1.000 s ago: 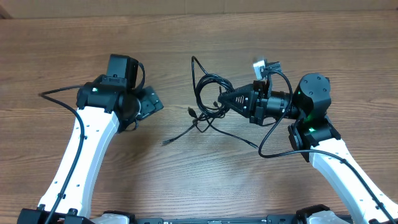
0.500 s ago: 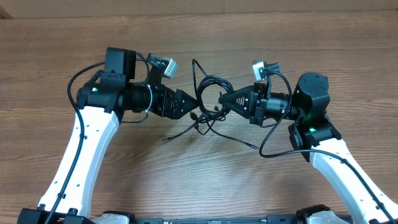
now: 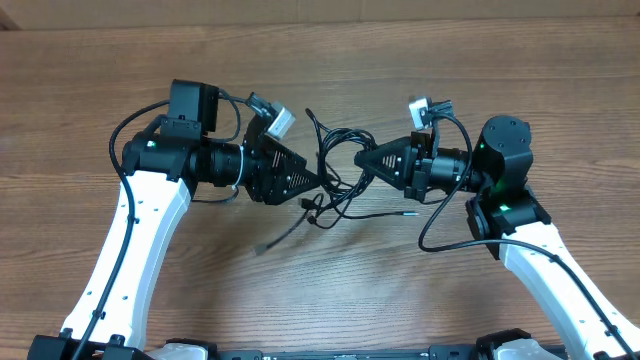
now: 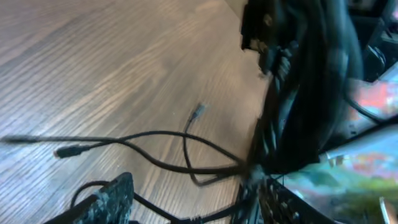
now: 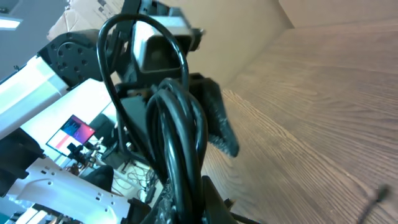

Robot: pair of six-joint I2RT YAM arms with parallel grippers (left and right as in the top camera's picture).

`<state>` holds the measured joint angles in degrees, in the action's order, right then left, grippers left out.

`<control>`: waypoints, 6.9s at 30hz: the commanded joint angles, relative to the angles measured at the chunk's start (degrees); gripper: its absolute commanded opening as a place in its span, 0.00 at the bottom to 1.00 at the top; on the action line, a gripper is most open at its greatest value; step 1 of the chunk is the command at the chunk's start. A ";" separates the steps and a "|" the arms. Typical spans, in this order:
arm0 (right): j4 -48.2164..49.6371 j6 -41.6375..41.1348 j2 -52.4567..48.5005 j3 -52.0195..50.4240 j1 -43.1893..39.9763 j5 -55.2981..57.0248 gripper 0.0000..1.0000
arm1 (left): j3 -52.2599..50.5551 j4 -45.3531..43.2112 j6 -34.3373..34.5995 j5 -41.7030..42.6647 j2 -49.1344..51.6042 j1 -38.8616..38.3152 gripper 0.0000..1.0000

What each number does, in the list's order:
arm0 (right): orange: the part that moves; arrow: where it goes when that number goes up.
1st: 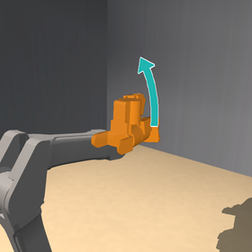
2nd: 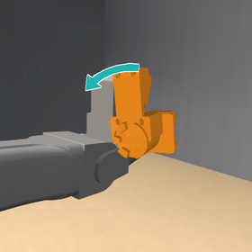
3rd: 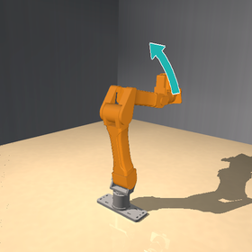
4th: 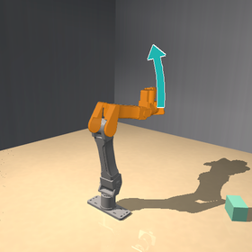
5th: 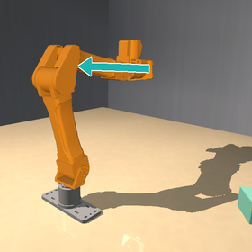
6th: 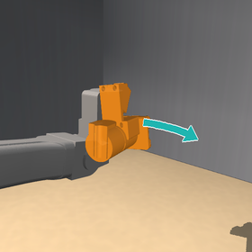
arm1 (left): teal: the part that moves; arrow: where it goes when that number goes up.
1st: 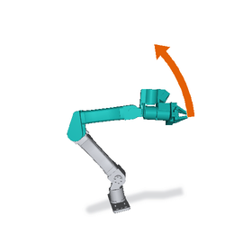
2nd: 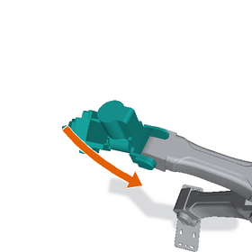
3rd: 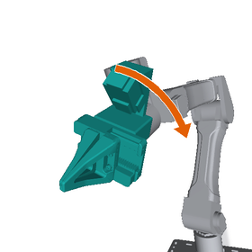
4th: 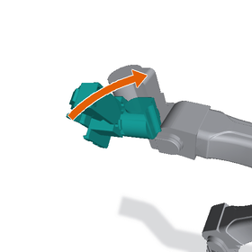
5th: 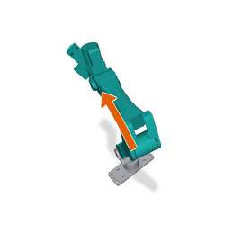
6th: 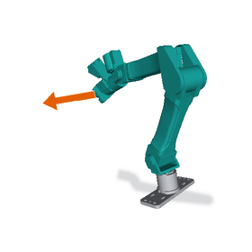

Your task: Untangle cables

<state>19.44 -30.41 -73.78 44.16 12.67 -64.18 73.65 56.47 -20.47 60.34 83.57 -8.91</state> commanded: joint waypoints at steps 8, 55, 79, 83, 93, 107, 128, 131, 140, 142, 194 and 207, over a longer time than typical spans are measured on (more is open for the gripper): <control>-0.70 0.24 0.57 0.48 -0.81 1.07 0.04 | 0.33 1.81 -12.98 8.59 -0.44 -0.24 0.58; -9.33 0.68 0.57 0.48 -1.53 0.02 1.00 | 0.33 -9.16 -0.98 9.07 -0.42 0.92 0.04; -10.40 0.46 0.57 0.48 -1.55 11.10 0.95 | 0.33 -8.13 -0.96 11.76 -0.44 1.01 0.04; -12.22 0.44 0.57 0.48 -1.55 13.38 0.93 | 0.33 -8.24 -1.22 13.92 -0.44 1.01 0.04; -12.52 0.46 0.57 0.48 -1.51 14.23 0.89 | 0.33 -8.55 -2.49 19.23 -0.42 0.96 0.04; -12.74 0.90 0.57 0.48 -1.01 13.53 0.88 | 0.33 -15.19 4.55 15.47 -0.42 -2.21 0.04; -13.05 3.48 0.57 0.48 -1.16 10.10 0.89 | 0.33 -17.40 18.36 8.79 -0.42 2.64 0.04; -12.26 3.48 0.57 0.48 -1.16 10.10 0.89 | 0.33 -17.42 18.34 8.72 -0.42 1.14 0.04; -12.28 3.48 0.57 0.48 -1.16 10.10 0.89 | 0.33 -17.70 18.36 8.79 -0.42 -0.17 0.04; -12.31 3.50 0.57 0.48 -1.16 10.12 0.89 | 0.33 -17.73 18.34 9.77 -0.42 -0.17 0.04; -3.52 2.43 0.46 0.48 -1.42 3.41 0.88 | 0.33 -19.06 19.65 9.51 -0.42 -0.13 0.04; -1.51 2.34 0.46 0.48 -1.42 1.55 0.88 | 0.33 -19.54 23.45 2.64 -0.42 -4.68 0.04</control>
<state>17.34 -28.29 -73.78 44.18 10.92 -61.28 73.63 37.43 1.19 66.50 83.57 -11.22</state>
